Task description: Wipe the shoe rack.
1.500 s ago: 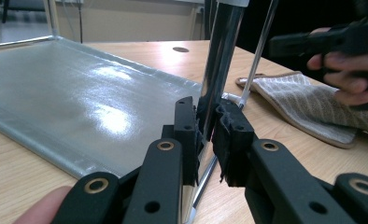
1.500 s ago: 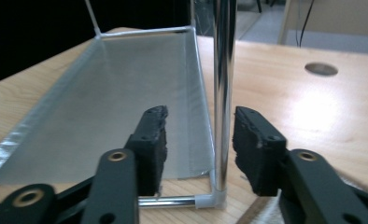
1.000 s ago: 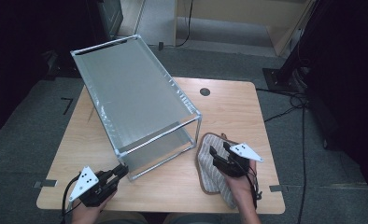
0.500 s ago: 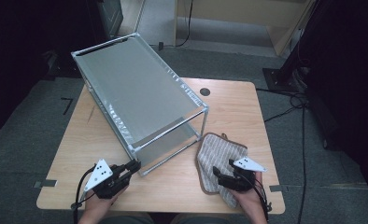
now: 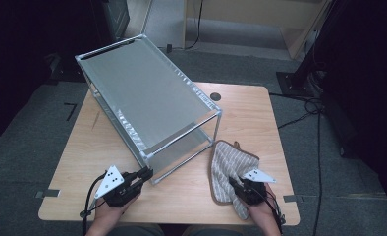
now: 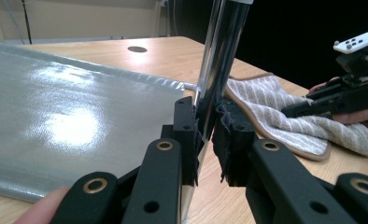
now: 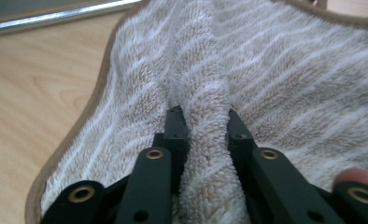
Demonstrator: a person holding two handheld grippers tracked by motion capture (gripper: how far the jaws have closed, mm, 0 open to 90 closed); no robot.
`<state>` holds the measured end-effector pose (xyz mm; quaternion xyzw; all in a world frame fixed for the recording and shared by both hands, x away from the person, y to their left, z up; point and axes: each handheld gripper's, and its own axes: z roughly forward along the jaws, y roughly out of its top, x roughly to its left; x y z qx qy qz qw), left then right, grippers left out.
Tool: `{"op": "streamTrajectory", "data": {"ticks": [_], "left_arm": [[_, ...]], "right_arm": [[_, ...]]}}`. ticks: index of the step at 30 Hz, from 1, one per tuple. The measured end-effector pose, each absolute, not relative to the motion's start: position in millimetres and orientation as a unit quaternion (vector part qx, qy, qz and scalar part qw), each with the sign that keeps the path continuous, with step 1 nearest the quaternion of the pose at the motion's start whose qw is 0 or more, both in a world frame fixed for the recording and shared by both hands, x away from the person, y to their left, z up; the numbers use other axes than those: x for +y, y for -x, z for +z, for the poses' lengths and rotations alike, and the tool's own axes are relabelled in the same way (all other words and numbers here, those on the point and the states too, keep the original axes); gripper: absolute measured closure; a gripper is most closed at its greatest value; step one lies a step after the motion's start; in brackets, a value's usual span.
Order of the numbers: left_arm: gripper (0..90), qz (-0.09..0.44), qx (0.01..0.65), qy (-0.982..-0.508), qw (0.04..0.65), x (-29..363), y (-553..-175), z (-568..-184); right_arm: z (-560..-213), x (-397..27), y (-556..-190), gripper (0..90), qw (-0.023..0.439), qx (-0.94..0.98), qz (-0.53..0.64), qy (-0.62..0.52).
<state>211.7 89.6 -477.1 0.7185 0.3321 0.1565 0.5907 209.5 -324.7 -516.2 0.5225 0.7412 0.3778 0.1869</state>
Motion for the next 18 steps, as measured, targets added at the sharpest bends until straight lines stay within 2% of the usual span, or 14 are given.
{"op": "streamTrajectory", "data": {"ticks": [3,5,6,9,11,14,18], "left_arm": [[79.9,0.155,0.331,-0.718,0.592,87,-210,-478],[80.0,0.156,0.329,-0.719,0.592,86,-209,-478],[80.1,0.157,0.327,-0.720,0.592,85,-208,-478],[80.2,0.156,0.325,-0.721,0.592,83,-207,-478],[80.2,0.156,0.324,-0.722,0.591,82,-204,-478],[80.1,0.155,0.323,-0.722,0.592,81,-202,-478],[80.2,0.156,0.316,-0.726,0.590,79,-196,-479]], "right_arm": [[-502,-326,-212,78.7,0.234,0.701,0.396,-0.545],[-498,-328,-213,78.7,0.241,0.690,0.405,-0.549],[-485,-332,-215,78.7,0.265,0.659,0.426,-0.559],[-475,-334,-216,78.6,0.283,0.642,0.438,-0.561],[-456,-334,-219,78.6,0.307,0.615,0.459,-0.563],[-448,-331,-221,78.5,0.315,0.607,0.467,-0.561],[-413,-318,-224,78.2,0.330,0.596,0.503,-0.532]]}}
